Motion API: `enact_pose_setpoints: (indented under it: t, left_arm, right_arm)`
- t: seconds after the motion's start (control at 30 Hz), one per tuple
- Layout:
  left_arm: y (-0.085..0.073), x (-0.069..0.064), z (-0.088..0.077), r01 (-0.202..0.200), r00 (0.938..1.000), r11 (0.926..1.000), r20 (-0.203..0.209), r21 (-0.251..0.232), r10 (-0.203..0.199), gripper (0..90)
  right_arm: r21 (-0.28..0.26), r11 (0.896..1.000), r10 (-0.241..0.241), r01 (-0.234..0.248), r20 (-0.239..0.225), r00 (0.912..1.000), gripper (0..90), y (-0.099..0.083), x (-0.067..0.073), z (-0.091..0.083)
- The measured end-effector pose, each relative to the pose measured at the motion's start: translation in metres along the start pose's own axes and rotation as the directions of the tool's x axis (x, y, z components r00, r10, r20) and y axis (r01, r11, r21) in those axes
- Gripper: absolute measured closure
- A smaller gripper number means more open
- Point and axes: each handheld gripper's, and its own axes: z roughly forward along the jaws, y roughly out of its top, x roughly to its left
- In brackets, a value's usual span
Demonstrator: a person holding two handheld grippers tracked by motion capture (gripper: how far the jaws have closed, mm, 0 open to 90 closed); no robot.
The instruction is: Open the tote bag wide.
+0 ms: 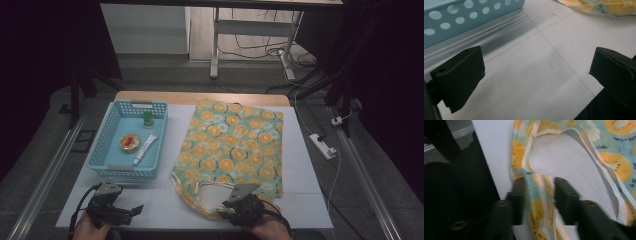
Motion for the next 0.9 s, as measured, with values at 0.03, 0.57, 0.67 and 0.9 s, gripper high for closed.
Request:
enact_pose_setpoints:
  t: [0.03,0.57,0.67,0.9]
  left_arm:
    - [0.0,0.0,0.0,0.0,1.0,1.0,0.002,-0.001,0.0,0.0]
    - [0.0,0.001,0.0,0.009,0.9999,0.9999,0.012,-0.006,-0.009,0.0]
    - [0.0,0.002,-0.001,0.014,0.9998,0.9999,0.013,-0.009,-0.014,0.0]
    - [0.0,0.002,-0.001,0.02,0.9998,0.9998,0.01,-0.009,-0.02,0.0]
  right_arm:
    - [-0.005,1.0,0.0,0.0,-0.002,1.0,74.3,0.0,-0.001,0.0]
    - [-0.089,0.995,0.041,-0.044,-0.034,0.9986,90.0,0.014,-0.017,-0.021]
    - [-0.096,0.994,0.043,-0.046,-0.028,0.9987,90.0,0.017,-0.022,-0.022]
    - [-0.137,0.987,0.078,-0.08,-0.016,0.9968,90.0,0.03,-0.048,-0.035]
